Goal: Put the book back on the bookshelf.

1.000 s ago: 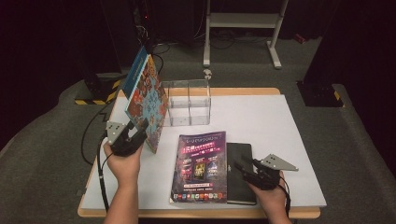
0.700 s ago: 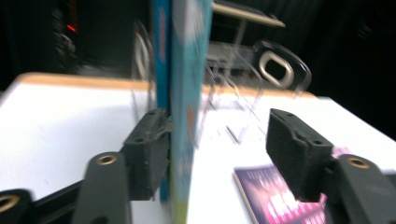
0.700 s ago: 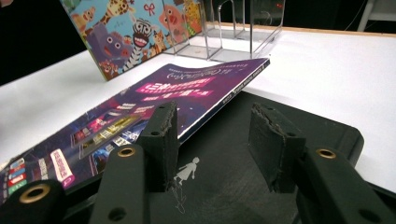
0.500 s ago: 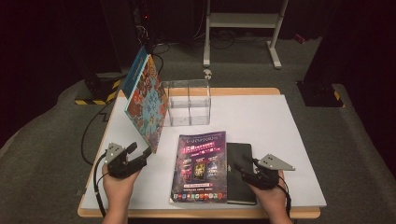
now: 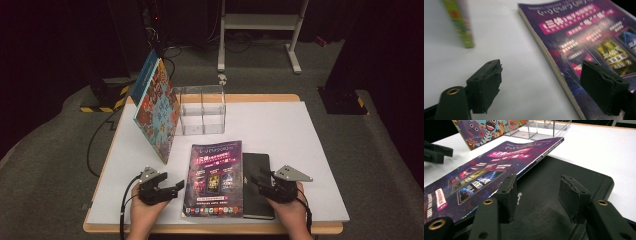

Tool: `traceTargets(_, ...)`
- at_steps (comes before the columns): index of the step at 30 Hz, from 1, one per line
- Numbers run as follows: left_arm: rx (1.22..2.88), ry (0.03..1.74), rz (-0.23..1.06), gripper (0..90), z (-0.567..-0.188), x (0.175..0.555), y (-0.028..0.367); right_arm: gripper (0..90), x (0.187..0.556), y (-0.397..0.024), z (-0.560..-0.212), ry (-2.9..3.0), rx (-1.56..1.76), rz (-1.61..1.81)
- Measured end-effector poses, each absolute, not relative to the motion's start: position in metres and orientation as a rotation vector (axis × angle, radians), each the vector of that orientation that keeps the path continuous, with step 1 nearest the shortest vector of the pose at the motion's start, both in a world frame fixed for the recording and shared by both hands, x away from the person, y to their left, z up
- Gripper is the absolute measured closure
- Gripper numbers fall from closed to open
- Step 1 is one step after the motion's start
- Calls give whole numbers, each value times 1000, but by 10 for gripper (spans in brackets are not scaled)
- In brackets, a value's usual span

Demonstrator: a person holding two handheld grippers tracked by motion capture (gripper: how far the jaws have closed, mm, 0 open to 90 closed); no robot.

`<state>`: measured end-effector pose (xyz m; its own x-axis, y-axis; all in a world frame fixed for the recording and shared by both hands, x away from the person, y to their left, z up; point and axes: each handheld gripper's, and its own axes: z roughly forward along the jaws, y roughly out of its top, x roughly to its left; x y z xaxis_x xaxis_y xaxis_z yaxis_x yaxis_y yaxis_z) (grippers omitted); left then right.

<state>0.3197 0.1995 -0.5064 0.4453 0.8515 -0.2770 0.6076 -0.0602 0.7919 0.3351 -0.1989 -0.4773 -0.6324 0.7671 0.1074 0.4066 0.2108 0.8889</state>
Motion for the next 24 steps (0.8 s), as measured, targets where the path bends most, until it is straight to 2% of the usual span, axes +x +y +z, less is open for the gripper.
traceTargets(11,1851,1204,234,158,-508,334,159,484,333,-203,-478,2124,1122,1379)
traceTargets(13,1860,1202,237,213,-508,335,154,479,332,-203,-478,2123,1118,1376)
traceTargets(15,1874,1200,249,216,-508,336,152,472,332,-204,-478,2118,1122,1368)
traceTargets(24,1846,1191,145,226,-507,340,148,451,333,-205,-478,2113,1138,1361)
